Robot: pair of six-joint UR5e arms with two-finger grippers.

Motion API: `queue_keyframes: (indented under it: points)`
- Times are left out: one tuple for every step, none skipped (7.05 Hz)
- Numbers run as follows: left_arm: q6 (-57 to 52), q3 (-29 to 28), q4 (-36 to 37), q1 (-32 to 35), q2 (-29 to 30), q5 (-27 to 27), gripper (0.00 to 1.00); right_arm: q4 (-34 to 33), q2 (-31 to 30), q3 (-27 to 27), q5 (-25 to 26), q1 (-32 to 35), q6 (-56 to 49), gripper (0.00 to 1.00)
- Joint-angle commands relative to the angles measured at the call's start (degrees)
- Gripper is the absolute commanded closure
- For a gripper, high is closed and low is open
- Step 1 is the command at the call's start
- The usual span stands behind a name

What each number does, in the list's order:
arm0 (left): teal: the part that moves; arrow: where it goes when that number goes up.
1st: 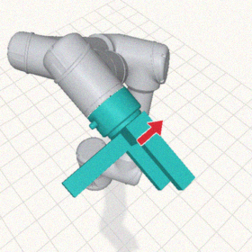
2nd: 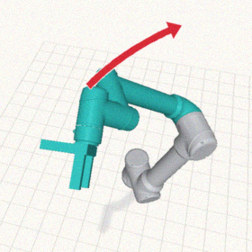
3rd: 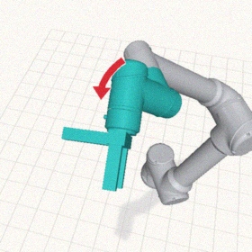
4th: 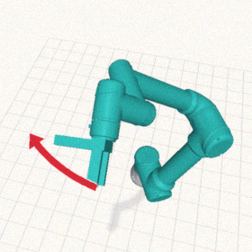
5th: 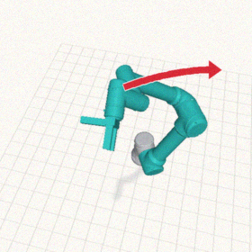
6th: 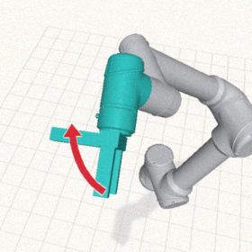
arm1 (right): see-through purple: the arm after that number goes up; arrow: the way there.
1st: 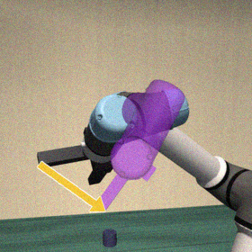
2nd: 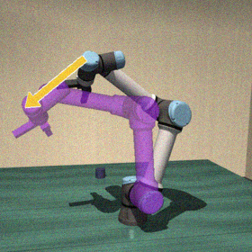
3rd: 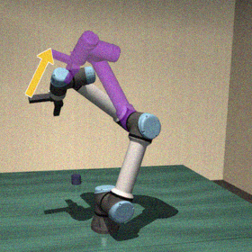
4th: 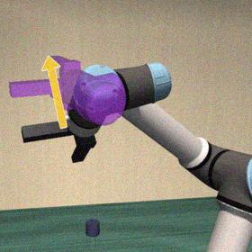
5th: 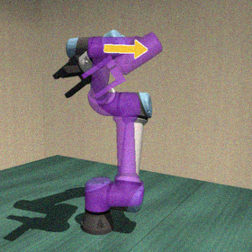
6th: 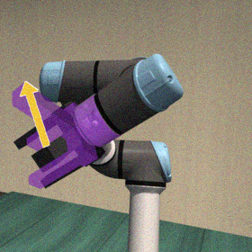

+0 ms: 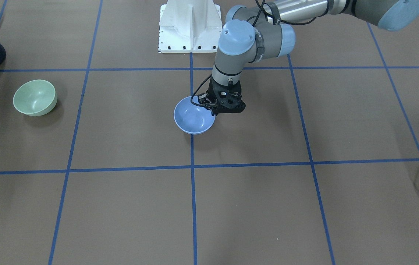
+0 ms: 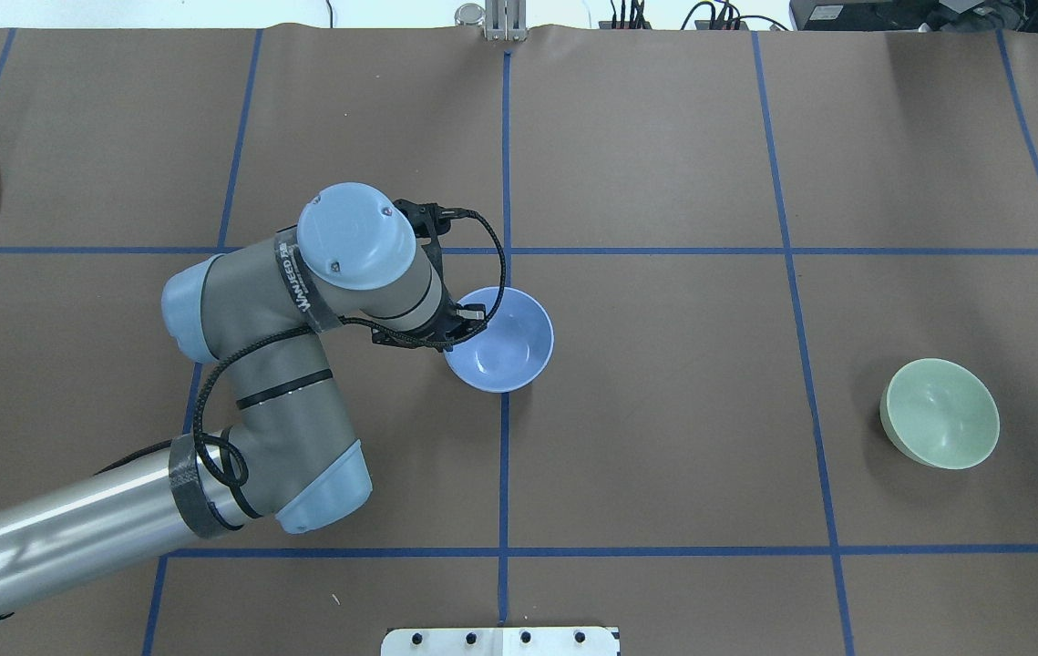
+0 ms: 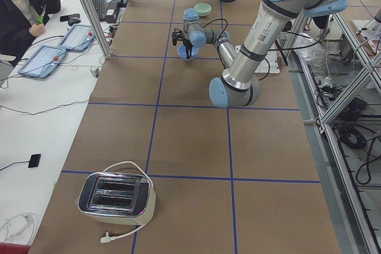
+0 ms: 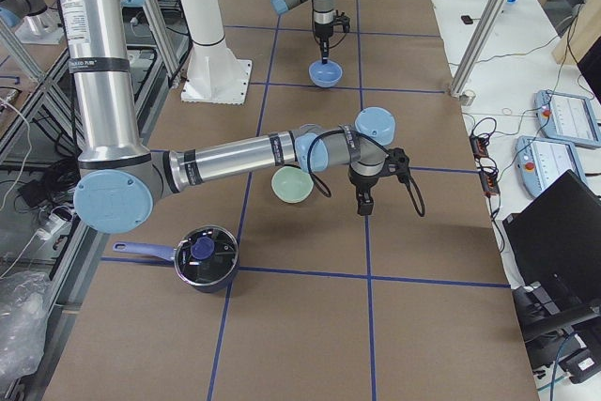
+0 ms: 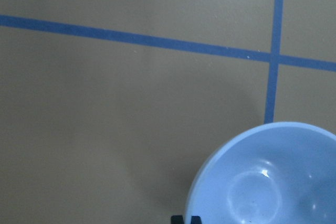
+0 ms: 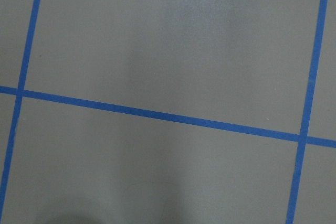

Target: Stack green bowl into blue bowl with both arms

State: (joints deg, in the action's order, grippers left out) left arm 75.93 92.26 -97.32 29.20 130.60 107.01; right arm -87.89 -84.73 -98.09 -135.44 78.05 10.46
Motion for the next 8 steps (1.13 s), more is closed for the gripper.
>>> queue_keyframes:
  points:
    - [-0.3,-0.1,0.0,-1.7,0.1,-2.0,1.00,0.0,0.0,-0.1,0.0,0.0,0.0,0.00]
    - [-0.6,-0.1,0.0,-1.9,0.1,-2.1,0.91,0.0,0.0,-0.1,0.0,0.0,0.0,0.00]
    - [-0.7,-0.1,-0.1,-1.9,0.0,-2.1,0.57,0.0,0.0,-0.1,0.0,0.0,0.0,0.00]
    - [-1.4,0.1,-0.1,-1.8,-0.2,-2.4,0.02,0.1,0.0,-0.2,0.0,0.0,0.0,0.00]
    - [-1.5,1.1,-0.1,-1.4,-0.3,-2.9,0.02,0.1,0.0,-0.2,0.0,0.0,0.0,0.00]
    - [-1.7,2.3,0.1,1.1,-0.6,-1.9,0.02,0.1,0.1,-0.3,-0.1,0.0,-0.1,0.00]
    - [-5.5,4.5,0.6,4.9,-3.1,1.9,0.02,0.1,0.3,-0.7,-0.2,0.0,0.0,0.00]
    - [-11.9,7.8,2.0,9.8,-7.1,6.5,0.02,0.1,0.4,-1.3,-0.3,-0.3,0.1,0.00]
